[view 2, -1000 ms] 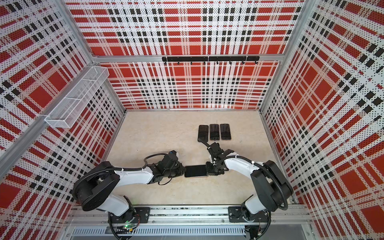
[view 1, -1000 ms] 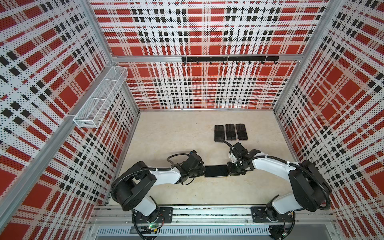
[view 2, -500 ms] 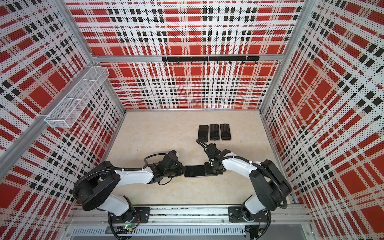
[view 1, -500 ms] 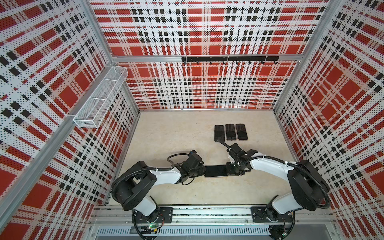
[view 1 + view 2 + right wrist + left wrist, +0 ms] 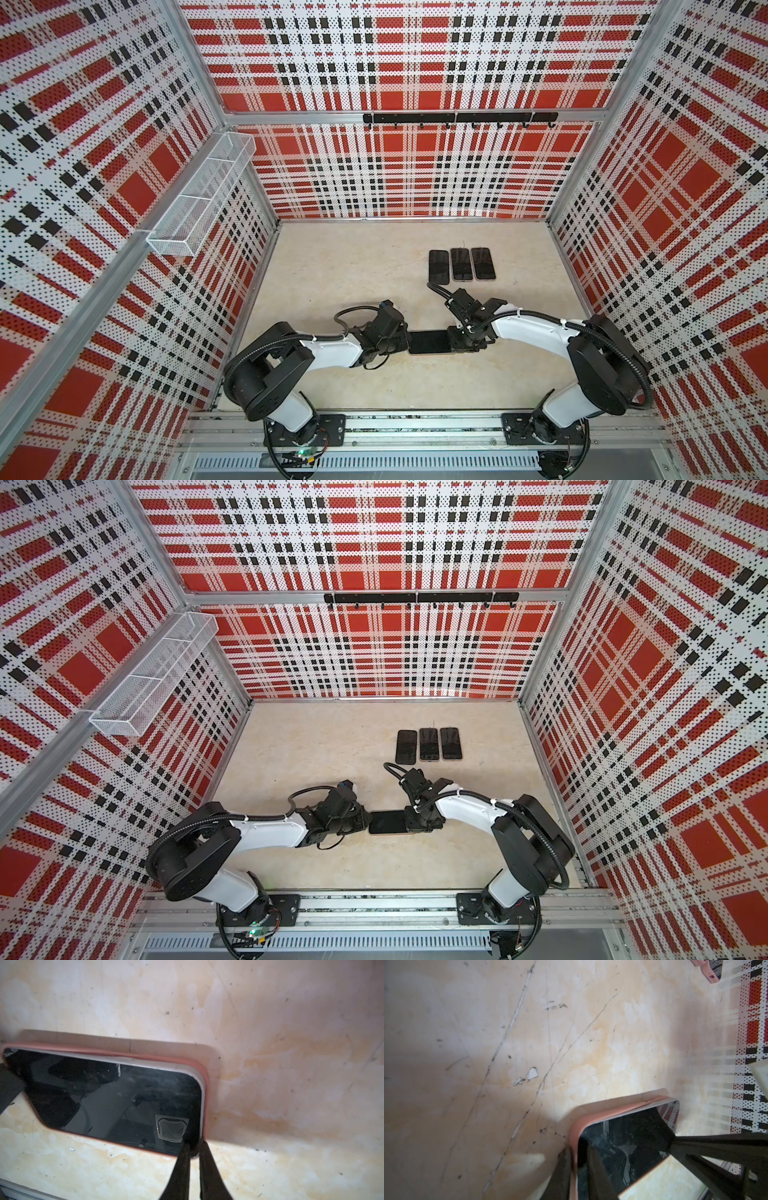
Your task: Put the phone into the phone case
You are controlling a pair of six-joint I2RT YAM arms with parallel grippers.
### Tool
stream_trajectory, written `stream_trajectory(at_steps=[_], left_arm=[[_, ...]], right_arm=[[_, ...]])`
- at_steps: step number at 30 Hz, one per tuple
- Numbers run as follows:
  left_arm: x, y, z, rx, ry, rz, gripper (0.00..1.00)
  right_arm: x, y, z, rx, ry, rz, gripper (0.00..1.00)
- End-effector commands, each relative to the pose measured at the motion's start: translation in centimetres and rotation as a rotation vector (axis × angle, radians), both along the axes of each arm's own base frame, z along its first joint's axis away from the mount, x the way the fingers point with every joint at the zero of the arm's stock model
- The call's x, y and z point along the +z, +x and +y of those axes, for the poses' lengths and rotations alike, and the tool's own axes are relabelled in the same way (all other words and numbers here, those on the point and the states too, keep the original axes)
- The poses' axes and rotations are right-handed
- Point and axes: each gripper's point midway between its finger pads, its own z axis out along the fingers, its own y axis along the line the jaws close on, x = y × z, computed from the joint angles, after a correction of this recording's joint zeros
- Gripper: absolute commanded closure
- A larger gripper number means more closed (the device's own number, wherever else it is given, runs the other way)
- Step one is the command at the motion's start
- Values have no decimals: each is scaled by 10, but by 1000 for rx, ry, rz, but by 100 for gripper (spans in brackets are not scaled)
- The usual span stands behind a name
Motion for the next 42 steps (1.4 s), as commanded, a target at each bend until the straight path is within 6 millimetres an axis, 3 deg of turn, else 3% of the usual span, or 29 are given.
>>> stream_trajectory(at_steps=[1, 4, 9, 24, 42], left_arm=[[-15, -11, 8, -35, 67, 39, 83], [-10, -6, 12, -25, 71, 24, 82], [-5, -1, 13, -21, 72, 7, 81], [-9, -1, 14, -23, 95, 11, 81], [-10, -2, 12, -20, 94, 10, 81]], right_arm=[[6, -8, -11, 26, -33, 22, 82], [37, 8, -15, 13, 0, -51, 78], [47, 25, -15, 27, 34, -78, 78], [13, 52, -6, 112, 51, -37, 83], [-24, 43, -3, 130, 55, 39, 85]])
